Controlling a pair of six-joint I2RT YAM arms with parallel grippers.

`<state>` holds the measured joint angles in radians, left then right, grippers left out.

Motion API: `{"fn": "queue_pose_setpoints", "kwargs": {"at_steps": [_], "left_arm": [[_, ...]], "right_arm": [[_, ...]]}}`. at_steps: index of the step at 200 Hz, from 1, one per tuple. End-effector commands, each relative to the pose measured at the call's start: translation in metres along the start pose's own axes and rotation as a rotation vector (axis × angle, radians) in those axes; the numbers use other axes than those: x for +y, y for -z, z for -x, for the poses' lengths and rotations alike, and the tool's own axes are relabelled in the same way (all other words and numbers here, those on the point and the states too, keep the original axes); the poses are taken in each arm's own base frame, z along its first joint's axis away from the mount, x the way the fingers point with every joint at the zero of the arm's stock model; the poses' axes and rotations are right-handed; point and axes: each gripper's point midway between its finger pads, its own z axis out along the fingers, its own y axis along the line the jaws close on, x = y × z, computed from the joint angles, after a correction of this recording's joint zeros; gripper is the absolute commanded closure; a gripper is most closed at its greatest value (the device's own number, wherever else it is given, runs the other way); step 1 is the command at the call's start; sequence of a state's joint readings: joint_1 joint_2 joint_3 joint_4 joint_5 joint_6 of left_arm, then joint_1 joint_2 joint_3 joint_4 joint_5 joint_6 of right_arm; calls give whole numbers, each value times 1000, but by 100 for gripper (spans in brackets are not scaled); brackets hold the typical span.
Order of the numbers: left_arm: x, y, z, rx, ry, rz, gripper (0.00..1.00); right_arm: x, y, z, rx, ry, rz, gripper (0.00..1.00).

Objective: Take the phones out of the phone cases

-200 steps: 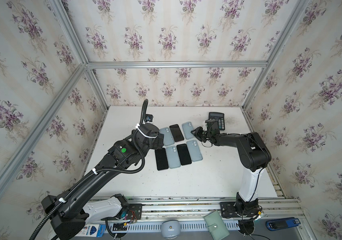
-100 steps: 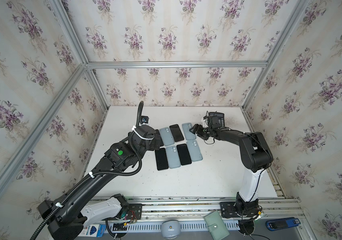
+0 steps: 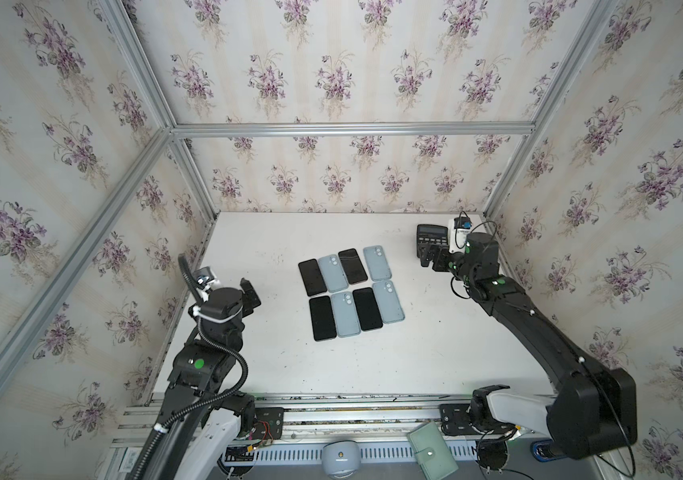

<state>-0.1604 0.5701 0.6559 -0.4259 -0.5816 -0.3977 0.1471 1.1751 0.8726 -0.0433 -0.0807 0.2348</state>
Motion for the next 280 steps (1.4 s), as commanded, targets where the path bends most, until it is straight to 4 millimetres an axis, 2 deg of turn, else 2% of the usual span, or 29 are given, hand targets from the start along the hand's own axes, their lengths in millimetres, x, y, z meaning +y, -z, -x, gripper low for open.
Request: {"fn": "queue_pose_setpoints", "kwargs": {"at_steps": [1,17,34,54,65,88,106,123,134,157,164,167,173,196,234,242,263,280], "left_arm": [[13,-13,20,-167,76,8,0],[15,-33,-1,-156,4,-1,0],[14,-51,-22,-136,-76,1,0],[-2,-66,-38,-118,-104,-76,0],[-13,-73,-43,-137,-101,-137,0],[-34,-84,-49,-167,-108,-236,0],[-50,-90,-52,-172,-123,-312,0],[-66,-96,-53,-180,-175,-378,0],[-72,-100,-53,-191,-199,-396,0],[-83,-106,-64,-170,-235,-458,0],[-85,-106,-65,-178,-238,-468,0],[-85,-111,-74,-150,-243,-464,0],[-85,-114,-77,-138,-244,-463,0],[-92,-116,-82,-126,-266,-497,0],[-93,-116,-84,-124,-272,-506,0],[-93,-117,-85,-122,-272,-505,0],[-94,-118,-84,-120,-277,-496,0],[-94,-119,-85,-115,-285,-483,0]], "right_arm": [[-32,23,13,-112,81,-167,1],[-42,34,-1,-155,114,-207,1],[-56,37,-31,-167,123,-250,0],[-75,36,-73,-102,85,-313,1],[-81,38,-88,-106,86,-331,1],[-91,45,-99,-176,109,-366,1],[-94,42,-109,-189,134,-369,1],[-100,38,-114,-220,154,-389,1],[-101,35,-111,-236,177,-401,0],[-98,22,-103,-266,229,-387,0],[-97,17,-103,-264,240,-380,0],[-96,17,-98,-286,239,-377,0],[-96,13,-96,-296,238,-375,0],[-93,0,-93,-306,259,-360,0],[-108,-27,-107,-274,254,-391,0],[-109,-30,-100,-290,252,-404,1],[-121,-49,-105,-141,206,-410,0],[-120,-46,-105,-141,203,-405,0]]}}
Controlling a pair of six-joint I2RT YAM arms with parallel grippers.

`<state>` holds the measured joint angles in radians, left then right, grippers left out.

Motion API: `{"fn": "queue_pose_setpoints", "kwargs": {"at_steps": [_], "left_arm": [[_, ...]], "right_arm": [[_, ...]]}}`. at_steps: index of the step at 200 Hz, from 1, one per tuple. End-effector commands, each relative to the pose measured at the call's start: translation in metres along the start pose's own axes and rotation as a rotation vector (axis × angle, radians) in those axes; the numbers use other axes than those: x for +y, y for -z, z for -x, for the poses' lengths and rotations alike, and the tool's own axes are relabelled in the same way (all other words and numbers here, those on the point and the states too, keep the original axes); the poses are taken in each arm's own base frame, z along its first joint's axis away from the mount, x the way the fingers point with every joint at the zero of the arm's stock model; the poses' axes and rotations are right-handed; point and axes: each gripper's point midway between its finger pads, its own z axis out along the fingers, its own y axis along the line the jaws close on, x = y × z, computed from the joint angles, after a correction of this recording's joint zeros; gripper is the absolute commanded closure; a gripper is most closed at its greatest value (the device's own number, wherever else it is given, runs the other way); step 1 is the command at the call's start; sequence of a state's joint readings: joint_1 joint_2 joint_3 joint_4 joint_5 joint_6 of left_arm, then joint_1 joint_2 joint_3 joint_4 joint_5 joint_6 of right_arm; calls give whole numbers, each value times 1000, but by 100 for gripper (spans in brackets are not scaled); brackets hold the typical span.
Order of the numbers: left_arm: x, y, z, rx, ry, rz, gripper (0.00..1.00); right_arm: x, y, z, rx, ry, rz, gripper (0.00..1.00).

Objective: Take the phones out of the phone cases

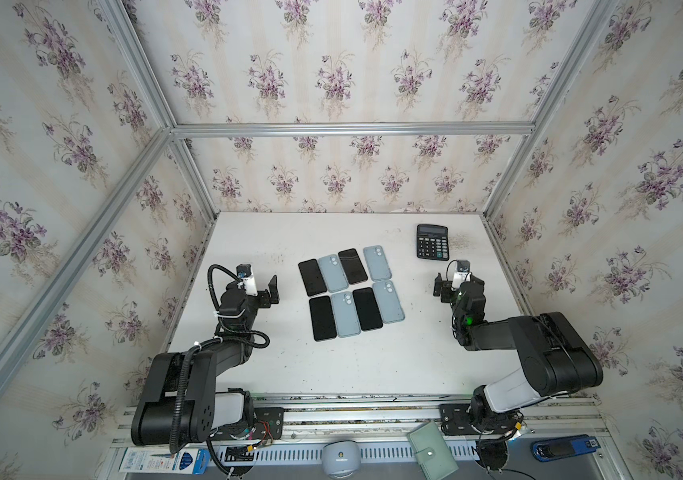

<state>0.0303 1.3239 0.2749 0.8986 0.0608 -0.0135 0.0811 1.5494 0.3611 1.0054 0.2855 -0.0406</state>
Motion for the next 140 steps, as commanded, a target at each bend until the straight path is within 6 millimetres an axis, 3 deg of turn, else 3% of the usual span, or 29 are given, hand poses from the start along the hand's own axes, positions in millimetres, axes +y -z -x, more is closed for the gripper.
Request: {"fn": "queue_pose_setpoints", "kwargs": {"at_steps": [1,140], "left_arm": [[-1,-2,12,-36,-28,6,0],[-1,-2,12,-36,-33,13,0]], "right_arm": [[0,-2,-11,64,-16,10,0],[6,-2,-9,48,1,41,0]]}}
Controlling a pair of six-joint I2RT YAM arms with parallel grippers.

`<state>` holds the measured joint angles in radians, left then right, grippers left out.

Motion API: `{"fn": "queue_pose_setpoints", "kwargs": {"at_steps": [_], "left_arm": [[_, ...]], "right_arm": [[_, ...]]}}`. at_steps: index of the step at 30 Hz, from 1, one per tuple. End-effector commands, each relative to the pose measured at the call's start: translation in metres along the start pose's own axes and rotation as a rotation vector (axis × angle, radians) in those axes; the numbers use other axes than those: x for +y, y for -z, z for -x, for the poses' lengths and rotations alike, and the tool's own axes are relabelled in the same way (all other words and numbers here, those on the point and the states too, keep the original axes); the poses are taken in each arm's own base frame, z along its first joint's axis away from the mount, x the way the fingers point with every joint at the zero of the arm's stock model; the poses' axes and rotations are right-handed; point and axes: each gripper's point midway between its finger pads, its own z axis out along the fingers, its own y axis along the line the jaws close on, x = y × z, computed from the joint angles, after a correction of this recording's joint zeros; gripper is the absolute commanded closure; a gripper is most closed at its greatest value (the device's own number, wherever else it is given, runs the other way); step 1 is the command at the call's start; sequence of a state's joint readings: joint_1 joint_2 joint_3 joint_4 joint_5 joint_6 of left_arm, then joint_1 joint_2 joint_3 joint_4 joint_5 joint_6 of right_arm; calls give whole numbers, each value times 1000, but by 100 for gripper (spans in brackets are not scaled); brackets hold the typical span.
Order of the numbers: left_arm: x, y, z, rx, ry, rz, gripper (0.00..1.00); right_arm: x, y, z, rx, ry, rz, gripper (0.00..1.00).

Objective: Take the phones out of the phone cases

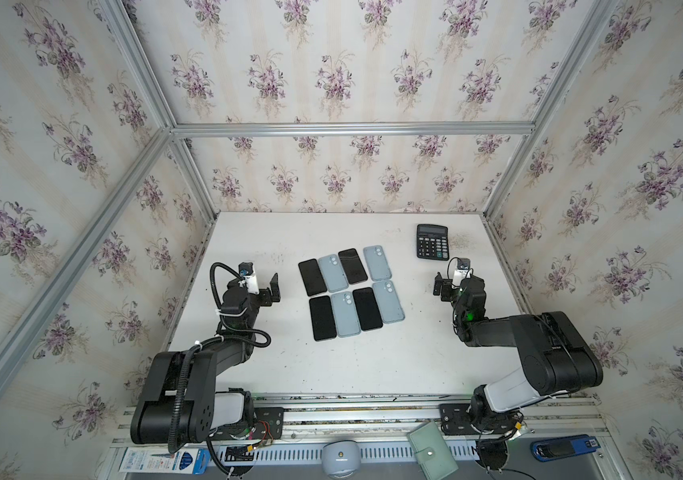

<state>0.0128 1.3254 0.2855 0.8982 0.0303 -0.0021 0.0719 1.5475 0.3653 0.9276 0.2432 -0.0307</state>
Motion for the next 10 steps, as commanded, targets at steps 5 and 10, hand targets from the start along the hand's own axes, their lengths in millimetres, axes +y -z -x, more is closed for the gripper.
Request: {"fn": "queue_pose_setpoints", "kwargs": {"at_steps": [5,10], "left_arm": [[0,0,8,-28,-17,0,0],[0,0,8,-27,-17,-2,0]], "right_arm": [[2,-3,6,-13,-6,6,0],[1,-1,6,-19,-7,6,0]]}}
